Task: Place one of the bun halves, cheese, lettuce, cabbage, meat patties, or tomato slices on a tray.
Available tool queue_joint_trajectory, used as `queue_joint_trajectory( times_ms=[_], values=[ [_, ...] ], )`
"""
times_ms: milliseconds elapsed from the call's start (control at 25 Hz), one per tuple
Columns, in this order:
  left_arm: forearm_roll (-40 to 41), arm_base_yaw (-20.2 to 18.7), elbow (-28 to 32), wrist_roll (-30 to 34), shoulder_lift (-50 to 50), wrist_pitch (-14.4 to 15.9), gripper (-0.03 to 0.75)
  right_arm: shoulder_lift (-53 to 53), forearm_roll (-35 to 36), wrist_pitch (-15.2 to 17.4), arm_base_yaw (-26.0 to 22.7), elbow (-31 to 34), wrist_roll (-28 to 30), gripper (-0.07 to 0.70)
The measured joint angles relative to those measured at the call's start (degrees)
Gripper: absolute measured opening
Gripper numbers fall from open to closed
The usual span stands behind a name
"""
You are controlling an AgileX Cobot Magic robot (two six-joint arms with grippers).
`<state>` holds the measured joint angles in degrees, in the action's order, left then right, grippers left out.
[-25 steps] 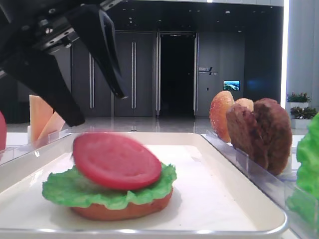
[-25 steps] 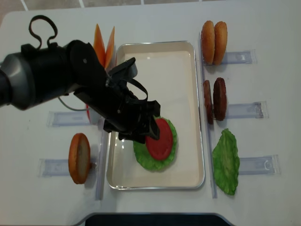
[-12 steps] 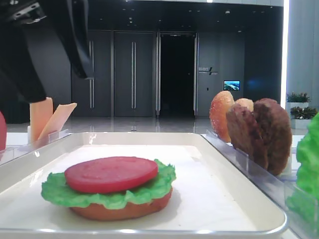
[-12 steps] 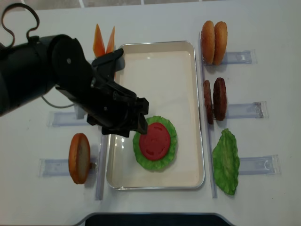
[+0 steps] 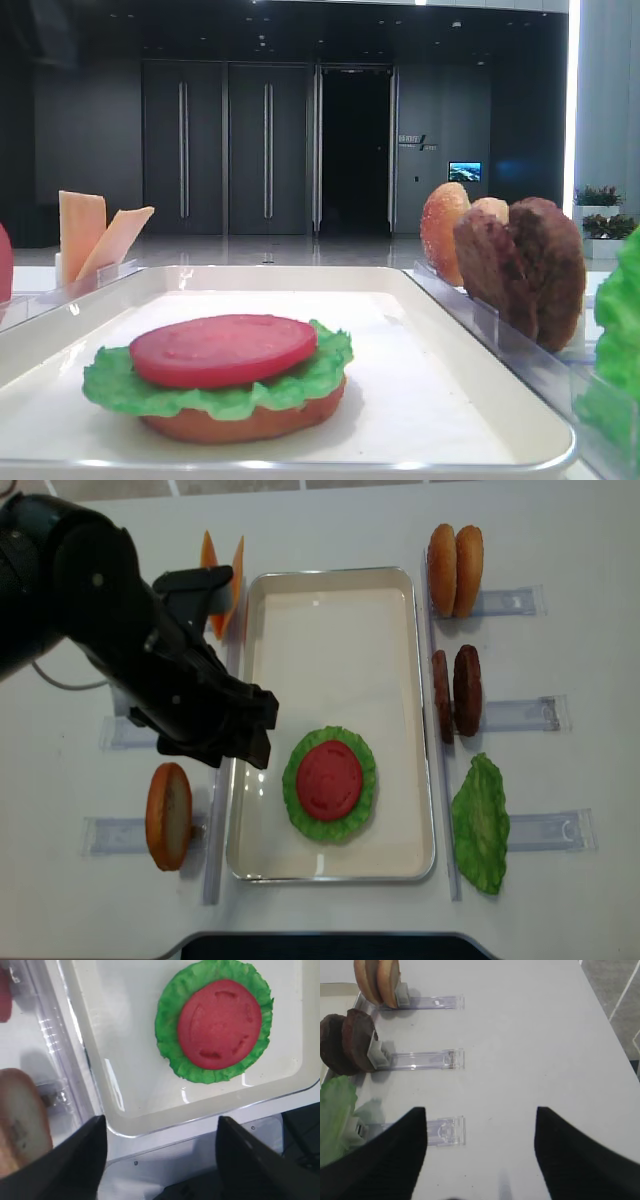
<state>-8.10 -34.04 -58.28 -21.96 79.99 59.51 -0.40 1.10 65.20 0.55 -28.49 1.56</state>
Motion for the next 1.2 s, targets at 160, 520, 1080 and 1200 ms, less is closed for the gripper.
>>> queue_joint_trajectory(
  times_ms=[160, 520, 1080, 1200],
  values=[
    [3.03, 0.00, -1.29, -1.23, -2.12, 3.95, 0.547, 0.00, 0.00, 0.00, 0.00, 0.00, 0.00, 0.470],
    [7.25, 0.00, -5.16, -3.76, -3.36, 10.28, 0.554, 0.00, 0.00, 0.00, 0.00, 0.00, 0.00, 0.470],
    [13.19, 0.00, -6.78, -3.87, -3.72, 10.49, 0.554, 0.00, 0.00, 0.00, 0.00, 0.00, 0.00, 0.470],
    [14.68, 0.00, -6.78, -3.95, -3.72, 10.49, 0.554, 0.00, 0.00, 0.00, 0.00, 0.00, 0.00, 0.470]
  ],
)
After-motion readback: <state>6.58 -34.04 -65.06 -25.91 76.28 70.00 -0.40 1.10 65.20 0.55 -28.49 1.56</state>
